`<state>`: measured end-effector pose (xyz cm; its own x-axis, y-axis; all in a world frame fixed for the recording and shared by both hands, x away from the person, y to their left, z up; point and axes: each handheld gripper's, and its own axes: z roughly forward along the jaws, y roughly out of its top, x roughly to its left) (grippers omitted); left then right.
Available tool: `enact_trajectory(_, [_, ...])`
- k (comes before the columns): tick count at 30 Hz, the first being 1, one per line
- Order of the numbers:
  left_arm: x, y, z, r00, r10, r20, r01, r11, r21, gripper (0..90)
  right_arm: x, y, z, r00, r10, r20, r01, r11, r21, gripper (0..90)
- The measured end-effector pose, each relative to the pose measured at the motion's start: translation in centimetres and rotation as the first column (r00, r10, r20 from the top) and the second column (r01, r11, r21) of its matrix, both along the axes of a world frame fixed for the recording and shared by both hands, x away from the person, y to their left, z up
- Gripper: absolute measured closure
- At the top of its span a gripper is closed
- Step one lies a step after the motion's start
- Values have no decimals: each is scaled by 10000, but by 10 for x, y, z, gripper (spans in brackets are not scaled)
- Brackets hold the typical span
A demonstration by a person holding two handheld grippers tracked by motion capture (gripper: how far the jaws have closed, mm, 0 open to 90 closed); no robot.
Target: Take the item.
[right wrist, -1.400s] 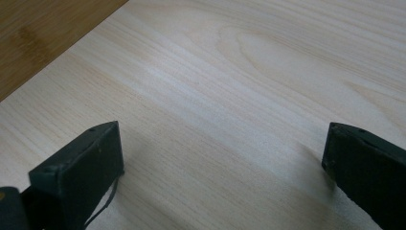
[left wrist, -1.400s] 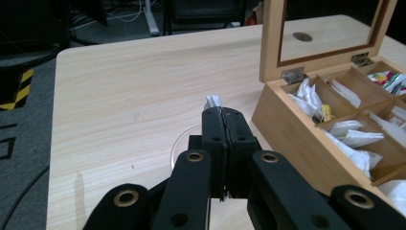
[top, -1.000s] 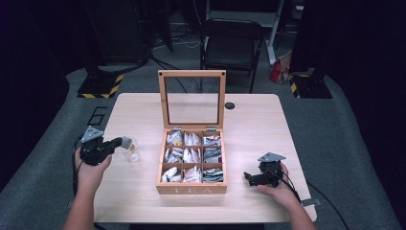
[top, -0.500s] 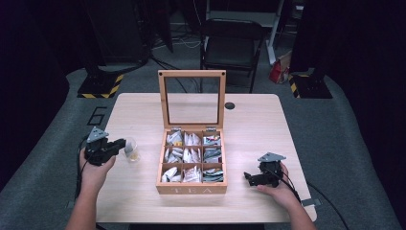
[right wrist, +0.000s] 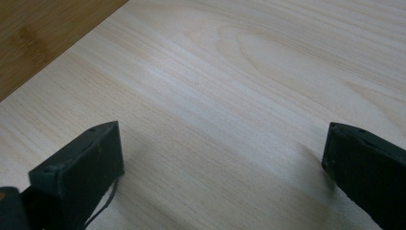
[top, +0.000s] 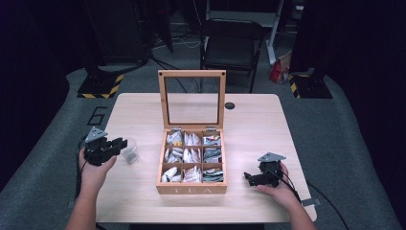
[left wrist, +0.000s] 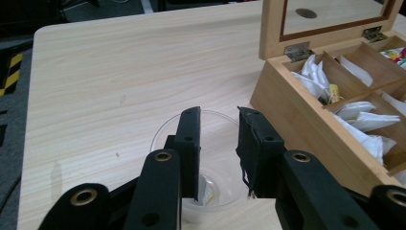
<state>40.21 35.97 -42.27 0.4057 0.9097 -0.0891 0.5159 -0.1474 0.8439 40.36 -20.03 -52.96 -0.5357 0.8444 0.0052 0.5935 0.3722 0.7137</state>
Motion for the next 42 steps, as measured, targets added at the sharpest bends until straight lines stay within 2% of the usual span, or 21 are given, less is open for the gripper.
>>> enact_trajectory(2, [0,-1,1,10000,-61,15,61,10000,-6,684,0,0,0,10000,-20,-13,20,10000,13,0])
enact_trajectory(5, [-2,-8,3,9995,-320,67,320,9995,-9,623,0,0,0,10000,-17,-13,17,10000,12,0])
enact_trajectory(6, [-2,-13,4,9985,-537,133,534,9984,182,593,0,0,0,10000,-15,-10,15,10000,9,0])
enact_trajectory(7, [-2,-13,4,9985,-537,133,534,9984,182,577,0,0,0,10000,-15,-10,15,10000,9,0])
enact_trajectory(8, [-2,-18,5,9971,-763,67,761,9967,299,553,0,0,0,10000,5,-25,-5,10000,33,0])
enact_trajectory(12, [-3,-23,5,9948,-1010,99,1006,9944,339,504,0,0,0,10000,-2,-10,2,10000,0,0])
enact_trajectory(15, [-5,-28,6,9933,-1151,77,1147,9923,471,495,0,0,0,10000,-14,-11,14,10000,11,0])
enact_trajectory(23, [-9,-33,5,9928,-1200,49,1198,9923,322,489,0,0,0,10000,-14,-11,14,10000,10,0])
enact_trajectory(29, [-13,-35,6,9905,-1374,-68,1376,9891,522,487,0,0,0,10000,-9,-9,9,10000,5,0])
enact_trajectory(32, [-15,-35,7,9881,-1535,-53,1536,9875,348,485,0,0,0,10000,-16,-9,16,10000,12,0])
enact_trajectory(36, [-21,-34,8,9865,-1628,190,1618,9858,450,476,0,0,0,10000,-21,-12,21,10000,13,0])
enact_trajectory(42, [-29,-32,7,9821,-1885,8,1883,9815,334,460,0,0,0,10000,-19,-14,19,10000,11,0])
